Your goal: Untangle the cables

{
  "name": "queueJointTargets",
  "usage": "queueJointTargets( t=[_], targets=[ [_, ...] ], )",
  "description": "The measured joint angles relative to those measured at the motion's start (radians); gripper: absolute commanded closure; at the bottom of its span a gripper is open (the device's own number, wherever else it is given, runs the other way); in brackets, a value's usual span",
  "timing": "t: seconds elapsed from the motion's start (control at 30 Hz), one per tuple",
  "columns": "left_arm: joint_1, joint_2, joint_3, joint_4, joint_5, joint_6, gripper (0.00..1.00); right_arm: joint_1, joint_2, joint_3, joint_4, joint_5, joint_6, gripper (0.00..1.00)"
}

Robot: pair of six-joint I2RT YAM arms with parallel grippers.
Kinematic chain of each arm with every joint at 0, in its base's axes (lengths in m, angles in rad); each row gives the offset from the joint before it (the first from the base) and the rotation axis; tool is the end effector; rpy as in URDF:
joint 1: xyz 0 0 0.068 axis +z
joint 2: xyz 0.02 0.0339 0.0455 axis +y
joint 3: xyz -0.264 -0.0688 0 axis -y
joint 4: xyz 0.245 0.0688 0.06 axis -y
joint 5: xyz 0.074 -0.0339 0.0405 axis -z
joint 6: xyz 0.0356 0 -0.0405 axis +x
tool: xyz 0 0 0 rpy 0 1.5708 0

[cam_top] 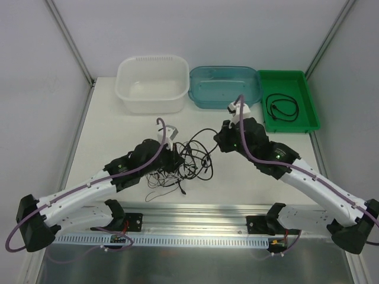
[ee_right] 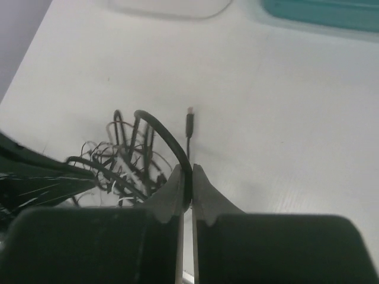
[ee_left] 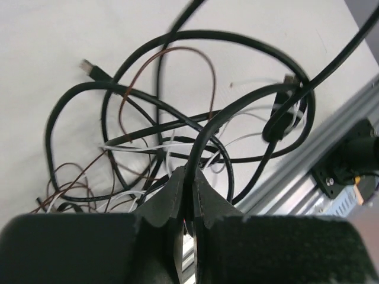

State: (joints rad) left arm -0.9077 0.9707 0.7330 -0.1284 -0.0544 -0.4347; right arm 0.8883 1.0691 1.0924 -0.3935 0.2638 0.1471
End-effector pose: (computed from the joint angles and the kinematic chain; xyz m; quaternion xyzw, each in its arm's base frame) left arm 0.1403 -0.1765 0.2928 0.1780 0.8044 -0.3347 0.4574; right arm 0.1571 0.1785 0.3715 -0.2270 0.7894 0.1828 0.5403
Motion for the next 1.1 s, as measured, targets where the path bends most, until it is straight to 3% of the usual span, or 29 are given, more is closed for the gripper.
queueJointTargets(
  t=[0.13,0.3,0.4,0.7,1.1],
  targets=[
    [0.078,-0.163,-0.031,-0.079,-0.09,-0.053,1.0,-0.12,-0.109,-0.018,-0.02,-0.007,0.013,0.99],
    [0.286,-0.27,-0.031,-0.15,-0.045,-0.098,1.0,-0.22,-0.19,-0.04,-0.029,-0.092,0.039,0.99],
    [0.352,-0.284,-0.029,-0.208,-0.01,-0.101,1.0,-0.264,-0.207,-0.068,-0.041,-0.135,0.056,0.99],
    [0.424,-0.257,0.022,-0.3,0.068,-0.101,1.0,-0.393,-0.277,-0.071,-0.103,-0.305,0.089,0.99],
    [0.466,-0.236,0.081,-0.331,0.142,-0.083,1.0,-0.47,-0.272,0.108,-0.242,-0.416,0.071,0.99]
  ],
)
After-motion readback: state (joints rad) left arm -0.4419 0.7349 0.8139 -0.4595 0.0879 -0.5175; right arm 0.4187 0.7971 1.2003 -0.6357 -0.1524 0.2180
